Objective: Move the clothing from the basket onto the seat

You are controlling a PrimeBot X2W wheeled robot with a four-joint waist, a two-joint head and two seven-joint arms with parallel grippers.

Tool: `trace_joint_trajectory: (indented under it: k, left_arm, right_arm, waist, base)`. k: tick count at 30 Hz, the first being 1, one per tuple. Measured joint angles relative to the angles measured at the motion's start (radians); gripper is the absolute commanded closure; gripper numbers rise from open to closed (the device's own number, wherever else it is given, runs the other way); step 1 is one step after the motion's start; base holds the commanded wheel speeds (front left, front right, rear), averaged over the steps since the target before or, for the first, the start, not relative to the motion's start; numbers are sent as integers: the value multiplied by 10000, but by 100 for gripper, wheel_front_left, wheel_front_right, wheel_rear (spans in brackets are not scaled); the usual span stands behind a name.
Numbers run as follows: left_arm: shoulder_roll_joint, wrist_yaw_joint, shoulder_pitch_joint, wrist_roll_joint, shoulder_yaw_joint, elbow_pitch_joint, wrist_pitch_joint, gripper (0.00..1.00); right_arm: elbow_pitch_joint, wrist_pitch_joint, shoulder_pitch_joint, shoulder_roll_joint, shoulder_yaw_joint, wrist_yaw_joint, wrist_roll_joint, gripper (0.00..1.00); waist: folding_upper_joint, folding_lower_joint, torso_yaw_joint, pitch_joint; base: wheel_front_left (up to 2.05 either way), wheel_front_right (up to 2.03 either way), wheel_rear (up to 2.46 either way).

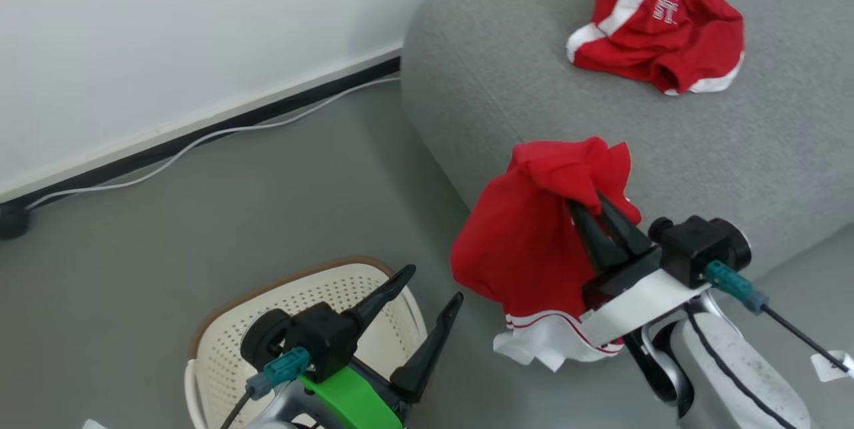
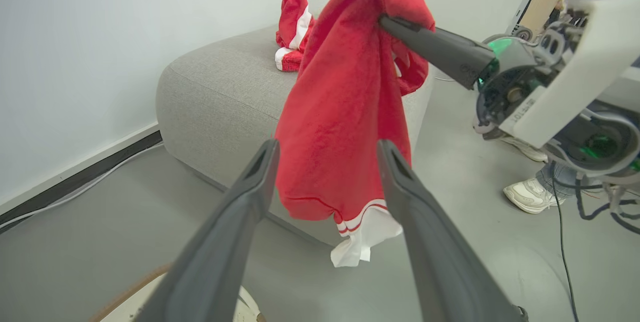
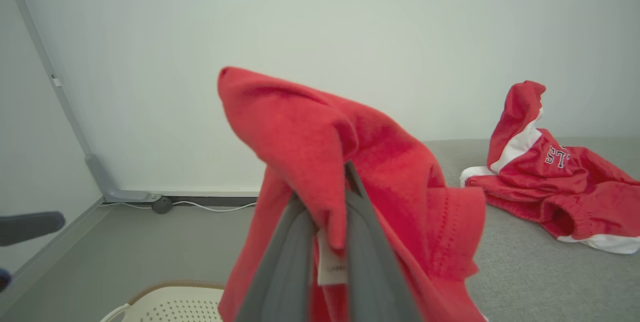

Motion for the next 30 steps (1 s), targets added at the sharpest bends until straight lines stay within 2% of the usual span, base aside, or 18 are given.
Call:
trace_joint_trajectory:
  k: [8, 16, 23, 27, 30]
  left_arm:
    - [42, 0, -197, 215, -307, -305, 522, 0]
    - [385, 35, -302, 485, -305, -583, 1103, 0]
    - [915, 138, -346, 625, -192, -947, 1678, 0]
    - [1193, 176, -350, 708, -165, -1279, 1891, 0]
    - [1287, 176, -352, 708, -176, -1538, 1983, 0]
  right_arm:
    - [-537, -2, -417, -121, -1315, -111, 472, 100]
    - [-307, -2, -2351, -435, -2907, -209, 1175, 100]
    - [479, 299, -4568, -1375, -4520, -280, 1990, 100]
    - [805, 500, -6016, -1973, -5869, -566, 2690, 100]
    - [1003, 750, -7000, -2803, -6393, -719, 2671, 100]
  waist:
    - [0, 0, -625, 838]
    - [0, 1, -428, 1970]
    - [0, 1, 129, 2902]
    - [0, 1, 521, 3426]
    - [0, 1, 820, 3828]
  base:
    - [0, 0, 0]
    - [0, 0, 0]
    - [0, 0, 0]
    - [0, 0, 0]
    - [0, 0, 0]
